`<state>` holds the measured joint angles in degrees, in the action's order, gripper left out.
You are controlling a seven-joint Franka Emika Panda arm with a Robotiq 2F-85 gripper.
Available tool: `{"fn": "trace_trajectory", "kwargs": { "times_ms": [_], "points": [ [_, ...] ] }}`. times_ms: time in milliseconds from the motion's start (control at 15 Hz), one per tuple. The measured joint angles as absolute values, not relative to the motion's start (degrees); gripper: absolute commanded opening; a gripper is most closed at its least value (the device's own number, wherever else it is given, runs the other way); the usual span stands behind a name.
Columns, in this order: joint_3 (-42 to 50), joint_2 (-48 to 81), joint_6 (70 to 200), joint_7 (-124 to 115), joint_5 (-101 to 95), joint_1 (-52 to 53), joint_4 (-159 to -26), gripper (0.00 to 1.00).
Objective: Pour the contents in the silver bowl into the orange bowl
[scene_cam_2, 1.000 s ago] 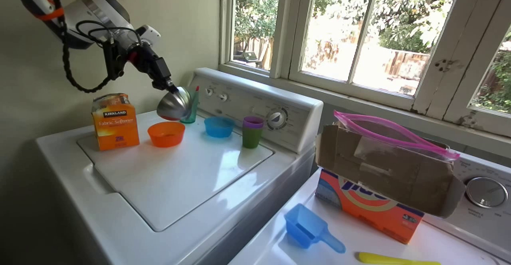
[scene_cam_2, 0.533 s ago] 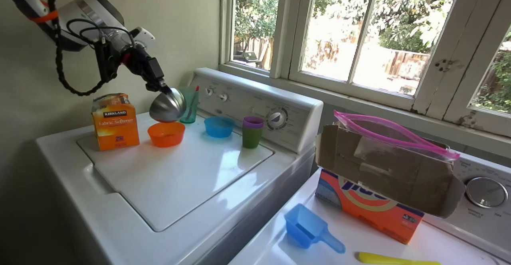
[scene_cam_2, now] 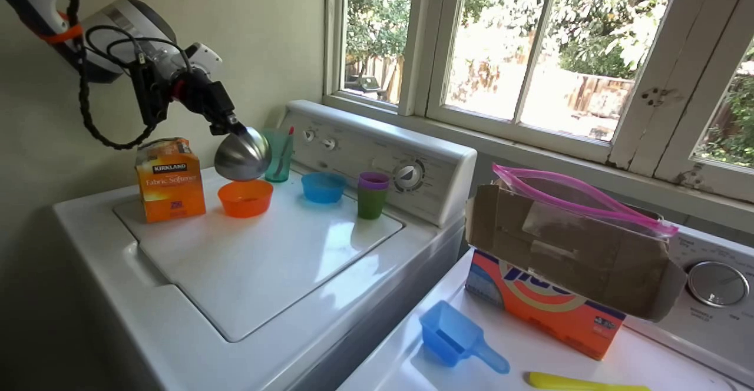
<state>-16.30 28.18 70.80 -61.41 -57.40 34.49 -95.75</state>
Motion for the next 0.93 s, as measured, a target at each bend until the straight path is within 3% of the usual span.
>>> {"fn": "trace_trajectory", "kwargs": {
  "times_ms": [933],
  "points": [
    [-15.0, 37.1, 62.8, -57.0, -67.8, 39.9, -86.5, 0.01]
  ]
}}
